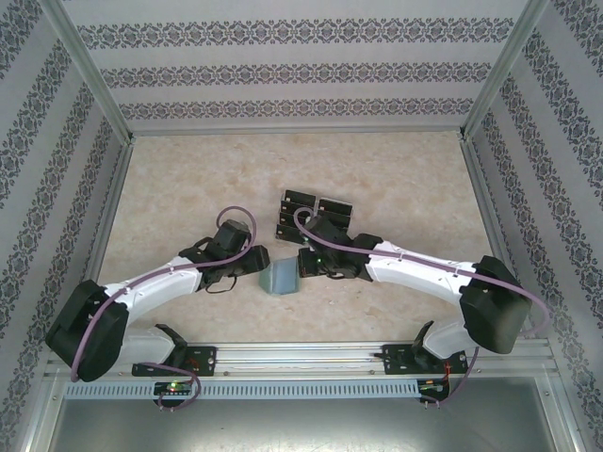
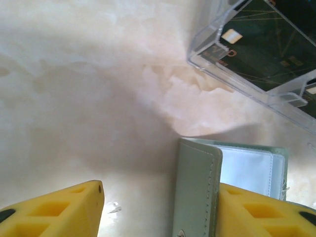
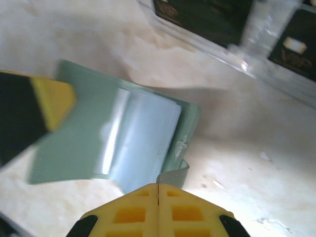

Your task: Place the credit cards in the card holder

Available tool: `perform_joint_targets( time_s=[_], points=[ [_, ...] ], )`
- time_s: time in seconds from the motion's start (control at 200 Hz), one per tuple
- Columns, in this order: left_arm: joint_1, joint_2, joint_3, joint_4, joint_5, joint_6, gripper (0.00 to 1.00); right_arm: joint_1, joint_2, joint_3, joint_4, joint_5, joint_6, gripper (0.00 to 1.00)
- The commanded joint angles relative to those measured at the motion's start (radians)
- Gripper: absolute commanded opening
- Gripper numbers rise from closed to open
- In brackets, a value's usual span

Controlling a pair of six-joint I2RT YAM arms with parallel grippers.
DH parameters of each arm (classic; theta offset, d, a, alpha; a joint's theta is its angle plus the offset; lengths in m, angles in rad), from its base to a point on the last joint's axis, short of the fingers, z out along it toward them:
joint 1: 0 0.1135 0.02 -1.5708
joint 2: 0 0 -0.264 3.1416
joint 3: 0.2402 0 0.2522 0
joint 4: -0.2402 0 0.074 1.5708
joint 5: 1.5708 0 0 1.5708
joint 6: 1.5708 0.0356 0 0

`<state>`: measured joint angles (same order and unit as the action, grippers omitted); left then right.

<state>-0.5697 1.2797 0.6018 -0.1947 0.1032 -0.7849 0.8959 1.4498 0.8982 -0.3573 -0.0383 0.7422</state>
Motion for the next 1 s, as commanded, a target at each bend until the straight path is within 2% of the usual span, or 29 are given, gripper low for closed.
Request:
perform_joint_targets(
  time_s=[0.0, 0.065, 0.2, 0.345, 0.54, 0.794, 0.994],
  points=[
    [-0.014, -0.005, -0.022, -0.074, -0.06, 0.014, 0.57, -0.014, 0.009, -0.054, 0.031, 0.038, 0.028, 0.0],
    [-0.013, 0.009, -0.026, -0.083, -0.062, 0.013, 0.56, -0.017, 0.028, -0.072, 0.045, 0.049, 0.031, 0.0],
    [-0.013, 0.025, -0.043, -0.091, -0.072, 0.006, 0.54, -0.021, 0.068, -0.094, 0.057, 0.072, 0.031, 0.16],
    [-0.013, 0.012, -0.066, -0.097, -0.088, -0.012, 0.52, -0.033, 0.09, -0.102, 0.047, 0.093, 0.029, 0.21],
    [-0.013, 0.003, -0.095, -0.074, -0.069, -0.026, 0.46, -0.049, 0.045, -0.098, -0.001, 0.098, 0.037, 0.41],
    [-0.015, -0.02, -0.108, -0.041, -0.033, -0.043, 0.45, 0.003, -0.098, -0.065, -0.046, 0.07, 0.075, 0.5],
    [-0.018, -0.028, -0.111, -0.038, -0.026, -0.05, 0.44, 0.052, -0.009, 0.0, 0.015, -0.012, 0.097, 0.56]
  ],
)
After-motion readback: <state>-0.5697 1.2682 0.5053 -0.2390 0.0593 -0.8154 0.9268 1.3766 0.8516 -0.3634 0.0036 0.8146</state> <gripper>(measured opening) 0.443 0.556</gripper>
